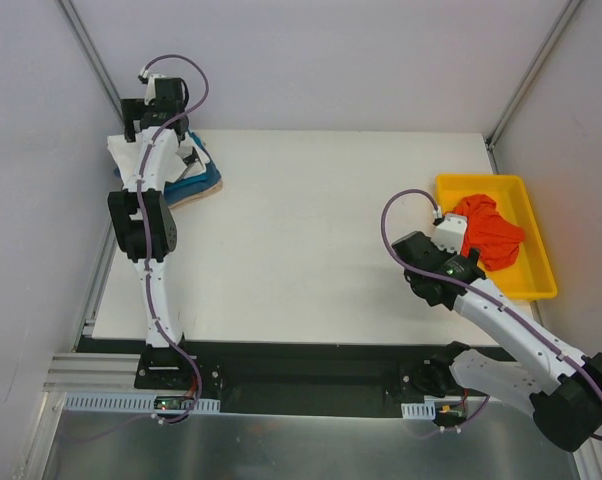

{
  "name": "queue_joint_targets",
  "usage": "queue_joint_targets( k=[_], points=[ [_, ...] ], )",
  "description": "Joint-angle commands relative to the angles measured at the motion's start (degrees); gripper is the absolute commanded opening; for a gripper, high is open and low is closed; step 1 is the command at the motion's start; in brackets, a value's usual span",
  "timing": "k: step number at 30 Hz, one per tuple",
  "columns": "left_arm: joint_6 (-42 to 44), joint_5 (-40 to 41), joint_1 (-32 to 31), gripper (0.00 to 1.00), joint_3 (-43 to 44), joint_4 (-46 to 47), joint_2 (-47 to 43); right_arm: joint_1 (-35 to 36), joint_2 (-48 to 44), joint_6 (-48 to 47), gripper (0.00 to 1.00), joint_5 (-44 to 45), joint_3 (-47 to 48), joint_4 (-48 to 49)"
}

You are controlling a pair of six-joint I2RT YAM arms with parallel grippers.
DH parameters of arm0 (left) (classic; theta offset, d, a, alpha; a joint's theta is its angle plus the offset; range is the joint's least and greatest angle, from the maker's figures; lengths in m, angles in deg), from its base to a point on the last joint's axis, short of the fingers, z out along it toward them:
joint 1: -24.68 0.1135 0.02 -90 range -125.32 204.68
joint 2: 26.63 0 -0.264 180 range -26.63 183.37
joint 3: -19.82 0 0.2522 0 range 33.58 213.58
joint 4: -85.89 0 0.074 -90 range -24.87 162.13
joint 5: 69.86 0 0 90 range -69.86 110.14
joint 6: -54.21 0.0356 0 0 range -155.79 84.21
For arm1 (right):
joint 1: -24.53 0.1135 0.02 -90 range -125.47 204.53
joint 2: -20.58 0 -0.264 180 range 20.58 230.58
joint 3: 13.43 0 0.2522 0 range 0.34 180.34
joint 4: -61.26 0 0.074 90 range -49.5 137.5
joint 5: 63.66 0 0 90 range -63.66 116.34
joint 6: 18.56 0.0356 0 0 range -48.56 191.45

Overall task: Fold and stack the t-shirts
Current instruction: Put the neatly folded tshirt into the corner of the board with the left arm

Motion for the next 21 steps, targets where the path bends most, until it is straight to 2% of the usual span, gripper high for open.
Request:
queue_joint_targets(
  k=[1, 4, 6, 8, 9, 11, 12, 15, 19, 21],
  points=[
    [-1.8, 0.08, -5.42, 0.99, -3.31, 0.92, -11.3, -0.19, -2.3, 0.87, 0.97, -0.4, 2.46, -1.27],
    [-4.87, -0.18, -9.46, 0.99, -9.1, 0.75, -16.82, -0.28, -4.32, -0.62, 0.97, -1.54, 1.32, 0.57],
    [-9.87, -3.86, -11.75, 0.99, -15.51, 0.22, -22.0, -0.28, -5.2, -0.89, 0.97, -3.12, 0.44, 1.81],
    [-16.44, -8.86, -12.63, 0.99, -22.17, -0.57, -25.98, -0.28, -5.56, -1.24, 0.97, -3.91, 0.18, 2.07],
    [-18.66, -15.15, -13.07, 0.99, -24.48, -0.83, -30.09, -0.19, -5.91, -1.41, 0.97, -4.35, 0.09, 2.16],
    [-24.88, -20.64, -13.16, 0.99, -31.66, -1.01, -34.24, -0.28, -6.17, -2.38, 0.97, -5.49, 0.0, 2.51],
    [-26.57, -26.06, -13.16, 0.99, -34.06, -1.1, -38.09, -0.28, -6.52, -2.56, 0.97, -6.02, -0.35, 2.6],
    [-33.78, -32.24, -13.25, 0.99, -44.25, -1.28, -45.82, -0.28, -7.49, -2.64, 0.97, -7.6, -1.49, 3.57],
    [-41.25, -34.64, -15.0, 0.99, -59.7, -1.01, -54.28, -0.28, -8.37, -3.7, 0.97, -10.15, -2.72, 5.41],
    [-41.62, -33.67, -16.58, 0.99, -63.51, -1.01, -57.53, -0.28, -9.07, -5.8, 0.97, -12.34, -3.51, 7.34]
  ],
)
